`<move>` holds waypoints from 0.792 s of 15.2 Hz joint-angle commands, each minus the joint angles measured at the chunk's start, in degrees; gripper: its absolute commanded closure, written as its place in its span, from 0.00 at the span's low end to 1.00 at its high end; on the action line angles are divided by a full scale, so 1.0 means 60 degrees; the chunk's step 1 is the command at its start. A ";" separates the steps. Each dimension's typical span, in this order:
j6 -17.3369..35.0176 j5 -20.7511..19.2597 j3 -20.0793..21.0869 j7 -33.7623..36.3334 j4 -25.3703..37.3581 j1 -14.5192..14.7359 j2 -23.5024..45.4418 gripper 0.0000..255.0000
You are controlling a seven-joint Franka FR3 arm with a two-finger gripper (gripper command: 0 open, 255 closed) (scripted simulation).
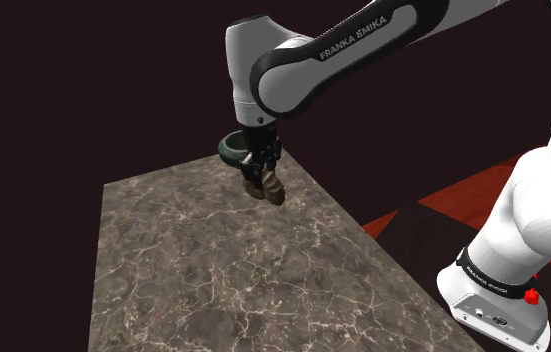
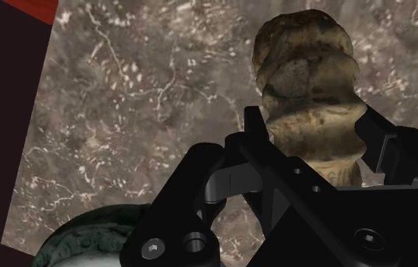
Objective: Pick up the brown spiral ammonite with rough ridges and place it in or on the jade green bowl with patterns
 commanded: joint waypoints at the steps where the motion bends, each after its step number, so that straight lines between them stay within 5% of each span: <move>1: -0.0267 0.0027 0.0003 -0.0013 0.0195 0.0000 -0.0076 1.00; 12: -0.1632 0.0159 -0.0014 -0.0114 0.1175 -0.0020 -0.0479 1.00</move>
